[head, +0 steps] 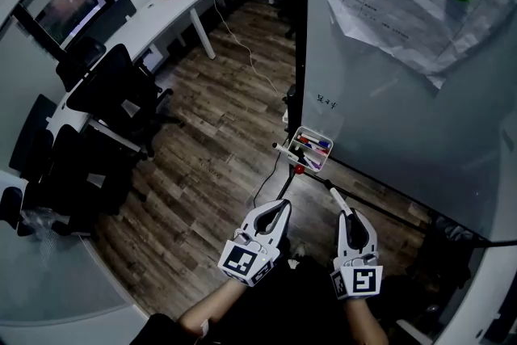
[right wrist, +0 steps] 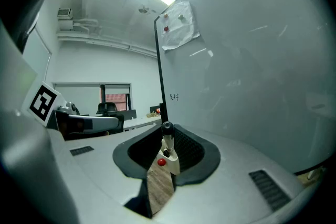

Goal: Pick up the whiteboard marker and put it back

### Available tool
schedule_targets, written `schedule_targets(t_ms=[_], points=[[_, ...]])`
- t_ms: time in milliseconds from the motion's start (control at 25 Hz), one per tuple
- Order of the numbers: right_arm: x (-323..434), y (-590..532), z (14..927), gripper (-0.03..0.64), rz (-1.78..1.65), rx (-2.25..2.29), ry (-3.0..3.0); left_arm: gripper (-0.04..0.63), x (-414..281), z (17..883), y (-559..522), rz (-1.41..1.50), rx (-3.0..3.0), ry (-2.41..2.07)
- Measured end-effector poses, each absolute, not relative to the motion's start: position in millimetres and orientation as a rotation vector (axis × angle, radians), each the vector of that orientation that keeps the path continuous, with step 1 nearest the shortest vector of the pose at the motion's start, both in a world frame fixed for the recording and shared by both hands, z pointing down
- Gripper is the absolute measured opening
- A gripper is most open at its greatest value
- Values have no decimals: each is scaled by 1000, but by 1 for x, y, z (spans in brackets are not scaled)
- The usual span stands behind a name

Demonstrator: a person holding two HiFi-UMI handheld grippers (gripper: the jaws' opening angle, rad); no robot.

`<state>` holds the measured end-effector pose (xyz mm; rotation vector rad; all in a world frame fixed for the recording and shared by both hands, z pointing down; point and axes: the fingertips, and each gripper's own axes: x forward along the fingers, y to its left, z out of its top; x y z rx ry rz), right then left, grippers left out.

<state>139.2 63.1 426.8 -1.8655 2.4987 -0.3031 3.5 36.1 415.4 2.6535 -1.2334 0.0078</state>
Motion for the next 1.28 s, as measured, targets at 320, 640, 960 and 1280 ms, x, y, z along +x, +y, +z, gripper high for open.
schedule_targets(t_ms=[320, 640, 960, 1280], points=[[134, 40, 425, 83, -321, -1922, 2506, 8, -9, 411, 11, -19, 2649, -1233], [110, 15, 422, 83, -303, -1979, 2454, 8, -14, 401, -31, -26, 2728, -1111], [95, 2, 426, 81, -288, -2072, 2407, 8, -26, 409, -49, -28, 2729, -999], [82, -1, 426, 82, -310, -2189, 2313, 8, -40, 407, -57, -66, 2736, -895]])
